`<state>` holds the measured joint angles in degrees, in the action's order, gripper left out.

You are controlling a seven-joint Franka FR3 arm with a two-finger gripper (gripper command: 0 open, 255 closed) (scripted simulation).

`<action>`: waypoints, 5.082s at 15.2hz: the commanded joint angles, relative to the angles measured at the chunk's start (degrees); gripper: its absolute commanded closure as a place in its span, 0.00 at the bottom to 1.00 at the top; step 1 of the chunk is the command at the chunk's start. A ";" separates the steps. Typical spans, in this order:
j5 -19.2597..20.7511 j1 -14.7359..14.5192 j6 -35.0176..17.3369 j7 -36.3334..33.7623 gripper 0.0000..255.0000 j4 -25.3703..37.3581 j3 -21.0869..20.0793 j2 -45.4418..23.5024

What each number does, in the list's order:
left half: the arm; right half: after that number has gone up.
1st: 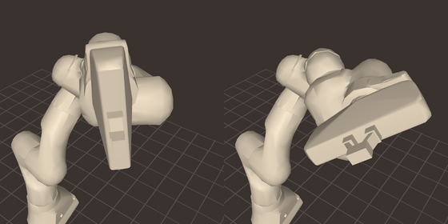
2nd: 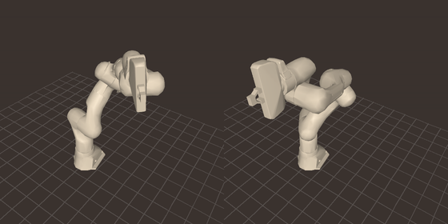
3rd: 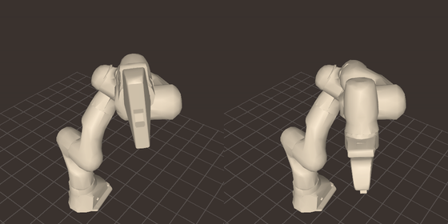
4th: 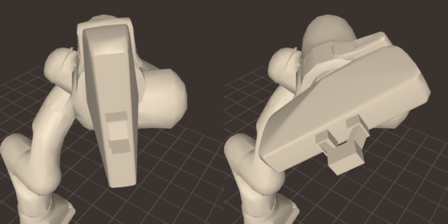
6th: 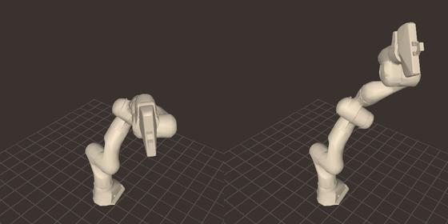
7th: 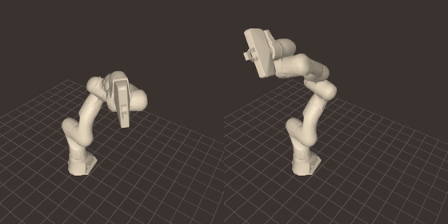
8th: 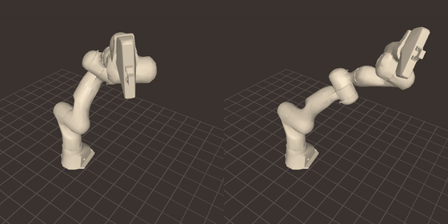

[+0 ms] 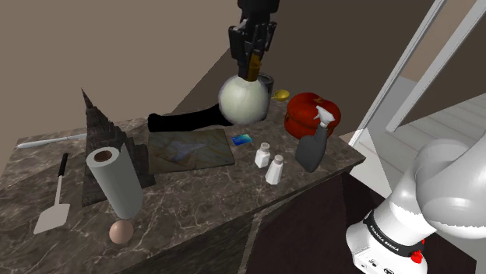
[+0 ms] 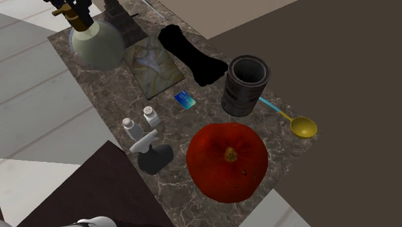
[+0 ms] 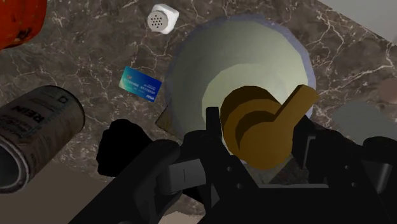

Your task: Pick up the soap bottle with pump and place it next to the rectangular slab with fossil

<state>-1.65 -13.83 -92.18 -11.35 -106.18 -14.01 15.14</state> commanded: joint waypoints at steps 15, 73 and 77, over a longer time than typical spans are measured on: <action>0.65 -6.10 -2.69 -17.51 1.00 4.81 -11.08 -7.83; 1.38 -6.53 -24.98 -18.90 0.00 -15.70 -12.01 -9.81; 1.39 -6.53 -24.98 -18.91 0.00 -15.70 -12.01 -9.81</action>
<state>-0.26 -20.36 -117.19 -30.25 -121.88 -26.02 5.31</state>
